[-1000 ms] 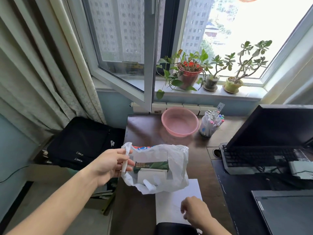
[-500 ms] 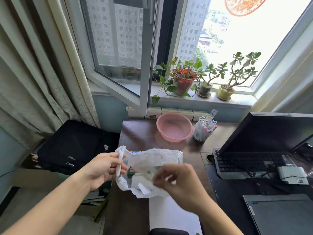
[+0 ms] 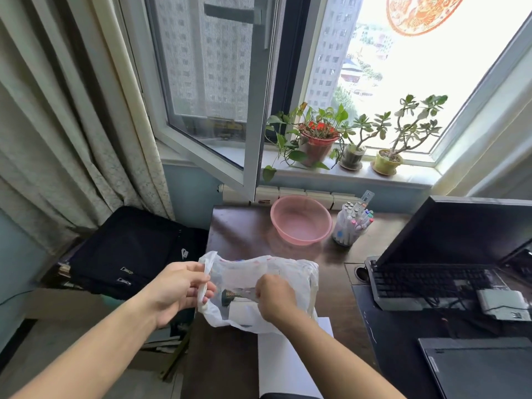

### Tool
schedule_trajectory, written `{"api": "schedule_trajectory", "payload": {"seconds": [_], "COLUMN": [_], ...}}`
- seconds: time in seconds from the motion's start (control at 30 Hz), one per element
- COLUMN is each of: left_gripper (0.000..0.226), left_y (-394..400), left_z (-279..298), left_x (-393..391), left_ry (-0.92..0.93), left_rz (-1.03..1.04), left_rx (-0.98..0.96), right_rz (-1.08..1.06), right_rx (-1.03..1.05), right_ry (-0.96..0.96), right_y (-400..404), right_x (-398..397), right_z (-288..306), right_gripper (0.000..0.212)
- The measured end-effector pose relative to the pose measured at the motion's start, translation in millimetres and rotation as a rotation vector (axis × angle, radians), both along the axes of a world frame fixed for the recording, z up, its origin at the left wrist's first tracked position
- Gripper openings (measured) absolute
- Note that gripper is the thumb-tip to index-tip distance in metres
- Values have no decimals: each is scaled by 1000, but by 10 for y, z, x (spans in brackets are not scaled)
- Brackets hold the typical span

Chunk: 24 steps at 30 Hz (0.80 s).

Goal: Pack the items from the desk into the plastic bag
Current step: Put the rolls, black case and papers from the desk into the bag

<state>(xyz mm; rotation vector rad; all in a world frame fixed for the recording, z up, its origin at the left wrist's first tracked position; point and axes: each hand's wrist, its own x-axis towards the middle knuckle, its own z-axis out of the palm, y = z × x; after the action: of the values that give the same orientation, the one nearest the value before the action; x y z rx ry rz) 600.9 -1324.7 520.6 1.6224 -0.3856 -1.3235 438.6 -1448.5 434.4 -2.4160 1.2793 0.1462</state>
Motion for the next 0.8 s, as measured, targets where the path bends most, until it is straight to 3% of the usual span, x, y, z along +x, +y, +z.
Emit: {"api": "schedule_trajectory", "payload": {"seconds": [0.23, 0.43, 0.67, 0.8], "left_gripper": [20, 20, 20, 19], "left_y": [0, 7, -14, -42], "left_z": [10, 15, -8, -14], "left_x": [-39, -33, 37, 25], "left_ry": [11, 11, 15, 10], "left_rz": [-45, -38, -36, -51], "left_rx": [7, 13, 8, -8], "right_rz": [223, 370, 274, 258], "right_rx": [-11, 36, 120, 47], "right_ry": [292, 541, 413, 185], "right_y": [-167, -217, -133, 35], "right_x": [317, 403, 453, 338], "right_z": [-159, -341, -93, 229], "right_gripper": [34, 63, 45, 21]}}
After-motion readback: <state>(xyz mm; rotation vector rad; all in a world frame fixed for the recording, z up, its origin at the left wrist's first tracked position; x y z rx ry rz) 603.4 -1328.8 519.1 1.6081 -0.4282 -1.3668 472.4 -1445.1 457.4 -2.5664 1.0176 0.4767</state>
